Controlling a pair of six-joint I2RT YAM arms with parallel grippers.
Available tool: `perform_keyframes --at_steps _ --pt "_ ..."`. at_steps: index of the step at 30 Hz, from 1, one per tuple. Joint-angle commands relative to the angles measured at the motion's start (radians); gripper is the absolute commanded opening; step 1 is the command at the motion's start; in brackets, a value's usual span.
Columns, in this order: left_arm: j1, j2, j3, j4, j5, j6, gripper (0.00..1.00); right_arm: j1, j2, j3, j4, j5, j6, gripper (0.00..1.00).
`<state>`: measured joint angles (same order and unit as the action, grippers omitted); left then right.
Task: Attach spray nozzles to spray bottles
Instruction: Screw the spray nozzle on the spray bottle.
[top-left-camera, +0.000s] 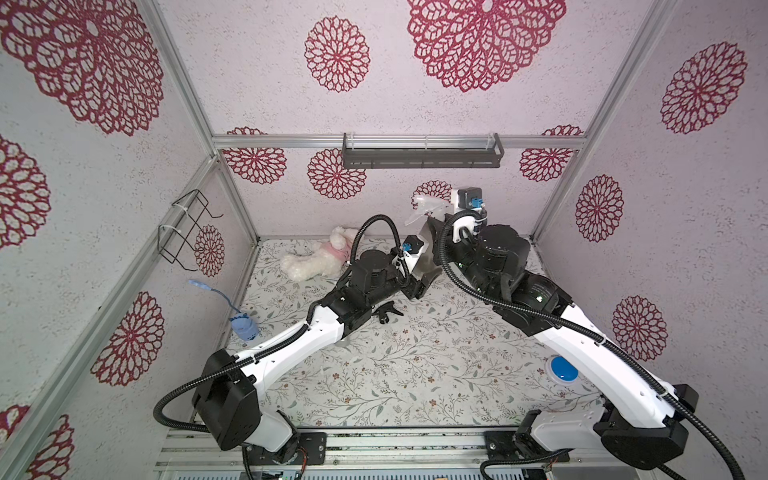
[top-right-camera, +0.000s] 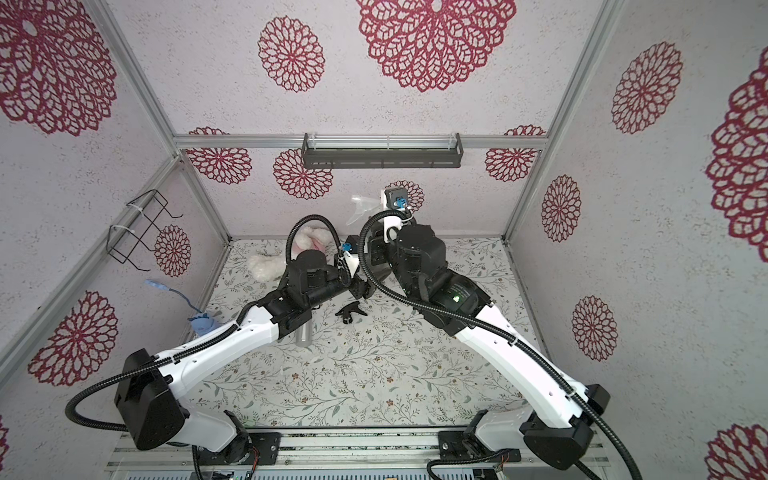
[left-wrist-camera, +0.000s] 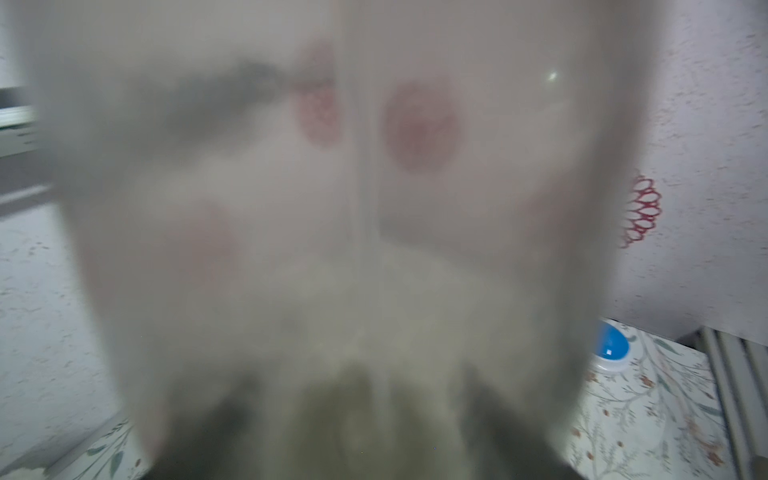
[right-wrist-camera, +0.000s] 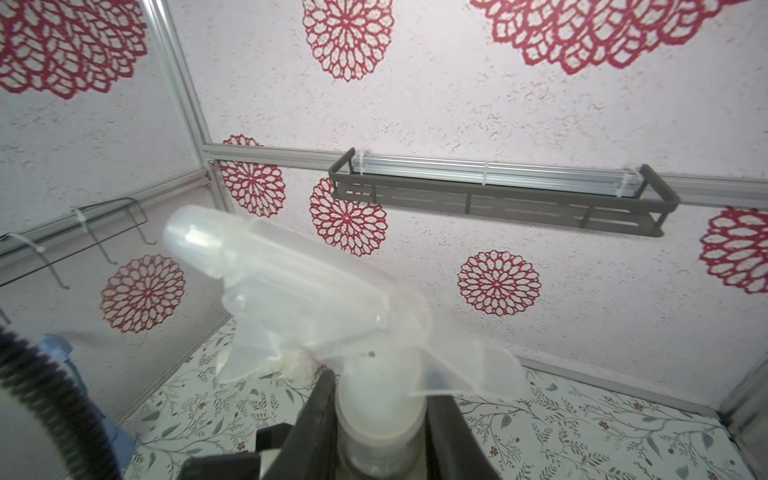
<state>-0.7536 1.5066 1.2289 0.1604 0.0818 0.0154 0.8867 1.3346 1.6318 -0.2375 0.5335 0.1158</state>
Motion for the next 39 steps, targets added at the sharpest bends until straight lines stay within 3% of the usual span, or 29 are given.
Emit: perform_keyframes --at_steps 1,4,7,11,14,20,24,26,28,33,39 --pt "-0.014 0.023 0.044 0.095 -0.203 0.021 0.46 0.067 0.034 0.000 0.012 0.219 0.049 0.16" --pt "-0.021 0.036 0.053 0.102 -0.254 0.024 0.46 0.088 0.059 0.008 0.031 0.254 0.040 0.16" --pt "-0.021 0.036 0.048 0.100 -0.226 0.021 0.46 0.091 0.067 0.034 0.019 0.212 0.030 0.23" --pt "-0.009 0.016 0.025 0.085 -0.131 0.000 0.46 0.089 0.032 0.060 -0.003 0.130 0.003 0.53" --pt "0.013 -0.008 0.002 0.067 -0.036 -0.032 0.46 0.075 -0.017 0.077 -0.048 0.039 -0.016 0.65" --pt "0.084 -0.053 -0.025 0.028 0.182 -0.103 0.46 -0.034 -0.159 0.022 -0.122 -0.199 -0.029 0.74" --pt "0.109 -0.074 -0.009 -0.030 0.288 -0.107 0.47 -0.169 -0.244 -0.083 -0.140 -0.397 -0.009 0.80" --pt "0.117 -0.078 0.007 -0.067 0.339 -0.104 0.47 -0.205 -0.273 -0.150 -0.112 -0.500 -0.011 0.90" --pt "0.120 -0.078 0.020 -0.093 0.389 -0.103 0.48 -0.225 -0.268 -0.181 -0.105 -0.592 -0.029 0.93" --pt "0.120 -0.079 0.028 -0.112 0.466 -0.120 0.48 -0.236 -0.215 -0.204 -0.082 -0.729 -0.065 0.96" --pt "0.120 -0.087 0.020 -0.107 0.483 -0.123 0.48 -0.252 -0.162 -0.212 -0.018 -0.769 -0.045 0.97"
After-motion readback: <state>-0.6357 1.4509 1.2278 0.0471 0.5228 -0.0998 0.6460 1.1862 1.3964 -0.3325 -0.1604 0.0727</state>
